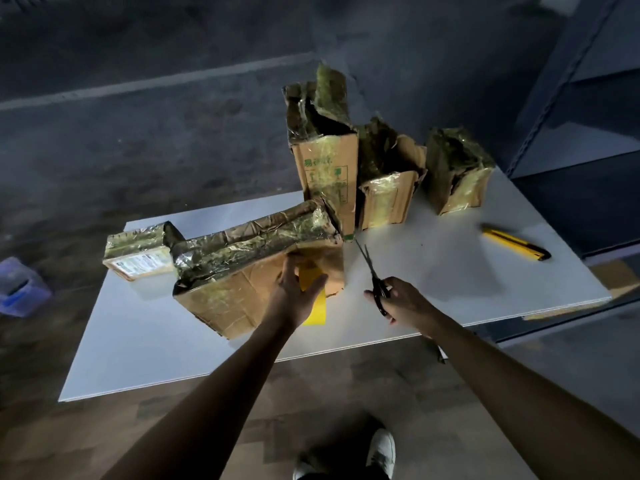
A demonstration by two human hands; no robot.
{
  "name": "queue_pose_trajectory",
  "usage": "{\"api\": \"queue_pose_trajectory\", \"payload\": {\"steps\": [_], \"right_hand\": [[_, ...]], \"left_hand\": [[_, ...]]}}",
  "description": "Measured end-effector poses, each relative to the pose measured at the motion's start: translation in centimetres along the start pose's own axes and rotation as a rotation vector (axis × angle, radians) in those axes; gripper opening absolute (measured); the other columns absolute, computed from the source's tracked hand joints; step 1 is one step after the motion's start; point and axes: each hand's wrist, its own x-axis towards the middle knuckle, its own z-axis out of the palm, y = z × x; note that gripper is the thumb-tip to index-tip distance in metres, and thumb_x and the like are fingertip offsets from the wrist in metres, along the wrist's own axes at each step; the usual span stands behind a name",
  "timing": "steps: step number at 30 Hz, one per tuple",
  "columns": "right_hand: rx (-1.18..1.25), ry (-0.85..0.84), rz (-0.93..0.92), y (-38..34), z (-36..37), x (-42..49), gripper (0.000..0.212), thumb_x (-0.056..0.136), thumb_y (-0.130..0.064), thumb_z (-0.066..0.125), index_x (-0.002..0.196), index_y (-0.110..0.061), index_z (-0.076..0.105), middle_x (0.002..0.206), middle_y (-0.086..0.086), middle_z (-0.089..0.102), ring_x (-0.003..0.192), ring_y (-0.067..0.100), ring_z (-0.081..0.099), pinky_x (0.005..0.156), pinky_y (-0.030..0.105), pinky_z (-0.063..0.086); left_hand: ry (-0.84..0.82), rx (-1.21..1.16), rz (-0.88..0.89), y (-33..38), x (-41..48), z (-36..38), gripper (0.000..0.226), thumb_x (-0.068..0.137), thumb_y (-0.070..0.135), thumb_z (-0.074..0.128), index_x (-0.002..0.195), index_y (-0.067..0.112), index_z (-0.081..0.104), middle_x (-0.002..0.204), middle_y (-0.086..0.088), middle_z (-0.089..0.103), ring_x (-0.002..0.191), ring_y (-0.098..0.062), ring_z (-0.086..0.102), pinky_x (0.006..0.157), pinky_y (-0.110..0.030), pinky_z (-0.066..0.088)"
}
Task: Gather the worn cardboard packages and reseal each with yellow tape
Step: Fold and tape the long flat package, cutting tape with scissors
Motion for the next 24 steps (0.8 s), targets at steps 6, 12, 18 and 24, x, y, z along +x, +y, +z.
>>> {"api": "queue_pose_trajectory", "payload": {"steps": [6, 12, 18, 24], "right_hand": [[-0.073, 0.086, -0.115, 0.0, -1.6, -3.6, 0.023, 0.078, -0.037, 0.082, 0.091, -0.027, 0.067, 0.077, -0.005, 0.062, 0.069, 0.011, 0.058, 0.067, 0.026, 0.045], [-0.190, 0.084, -0.141, -0.9, -2.2, -7.1, 0.029, 0.078, -0.027, 0.085, 0.103, -0.020, 0.073, 0.090, -0.011, 0.071, 0.075, -0.011, 0.061, 0.065, 0.007, 0.044], [-0.231, 0.072, -0.128, -2.2, -1.8, -7.1, 0.039, 0.073, -0.027, 0.089, 0.100, -0.012, 0.065, 0.092, -0.004, 0.070, 0.081, 0.002, 0.065, 0.066, 0.012, 0.046], [-0.334, -0.052, -0.143, -4.3, -2.8, -5.4, 0.032, 0.074, -0.034, 0.087, 0.090, -0.009, 0.074, 0.065, -0.002, 0.065, 0.060, 0.016, 0.061, 0.056, 0.024, 0.049]], "left_hand": [[-0.024, -0.037, -0.008, -0.1, -0.3, -0.8, 0.035, 0.089, 0.037, 0.070, 0.115, 0.025, 0.050, 0.079, 0.005, 0.061, 0.064, -0.017, 0.054, 0.052, -0.023, 0.037], [-0.071, -0.028, -0.013, -0.5, -0.5, -0.8, 0.036, 0.099, 0.040, 0.055, 0.128, 0.021, 0.047, 0.090, -0.015, 0.067, 0.078, -0.036, 0.064, 0.058, -0.031, 0.042], [-0.128, -0.019, -0.040, 0.2, -1.3, -1.4, 0.041, 0.098, 0.041, 0.056, 0.132, 0.022, 0.044, 0.084, -0.008, 0.058, 0.080, -0.034, 0.064, 0.058, -0.029, 0.037], [-0.214, 0.019, -0.024, 0.4, -1.5, -1.9, 0.037, 0.102, 0.038, 0.048, 0.134, 0.022, 0.038, 0.094, -0.012, 0.060, 0.080, -0.027, 0.060, 0.068, -0.034, 0.046]]}}
